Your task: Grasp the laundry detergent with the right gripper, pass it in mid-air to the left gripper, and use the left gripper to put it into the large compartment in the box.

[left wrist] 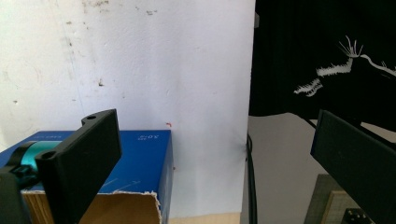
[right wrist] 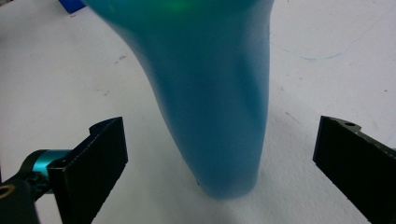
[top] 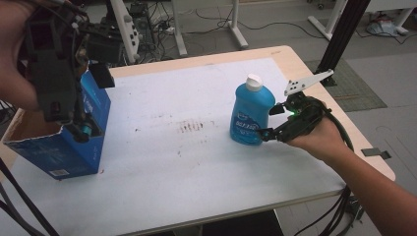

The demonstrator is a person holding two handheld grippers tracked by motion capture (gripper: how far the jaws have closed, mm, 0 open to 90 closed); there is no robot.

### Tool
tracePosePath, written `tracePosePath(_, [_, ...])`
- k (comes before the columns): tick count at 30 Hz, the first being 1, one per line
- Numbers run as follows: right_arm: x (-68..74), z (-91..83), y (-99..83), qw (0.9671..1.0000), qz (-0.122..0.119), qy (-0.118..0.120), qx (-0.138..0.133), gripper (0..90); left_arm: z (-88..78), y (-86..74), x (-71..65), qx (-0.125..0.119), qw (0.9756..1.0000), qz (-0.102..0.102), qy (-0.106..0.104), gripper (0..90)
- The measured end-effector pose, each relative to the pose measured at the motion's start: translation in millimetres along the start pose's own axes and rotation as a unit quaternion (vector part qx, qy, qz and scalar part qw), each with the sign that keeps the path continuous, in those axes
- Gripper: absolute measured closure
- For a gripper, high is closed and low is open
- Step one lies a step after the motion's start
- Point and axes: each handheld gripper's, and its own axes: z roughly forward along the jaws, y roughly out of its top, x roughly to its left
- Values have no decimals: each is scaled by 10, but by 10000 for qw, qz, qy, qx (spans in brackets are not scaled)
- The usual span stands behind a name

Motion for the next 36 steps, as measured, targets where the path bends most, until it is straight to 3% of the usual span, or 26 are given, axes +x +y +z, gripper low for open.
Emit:
tracePosePath(28, [23,260,-14,9987,109,80,-487,23,31,-87,1,-27,9999,-114,-15,18])
tracePosePath(36, [38,280,-16,9984,23,22,-563,50,34,-87,11,-26,10000,-95,-15,18])
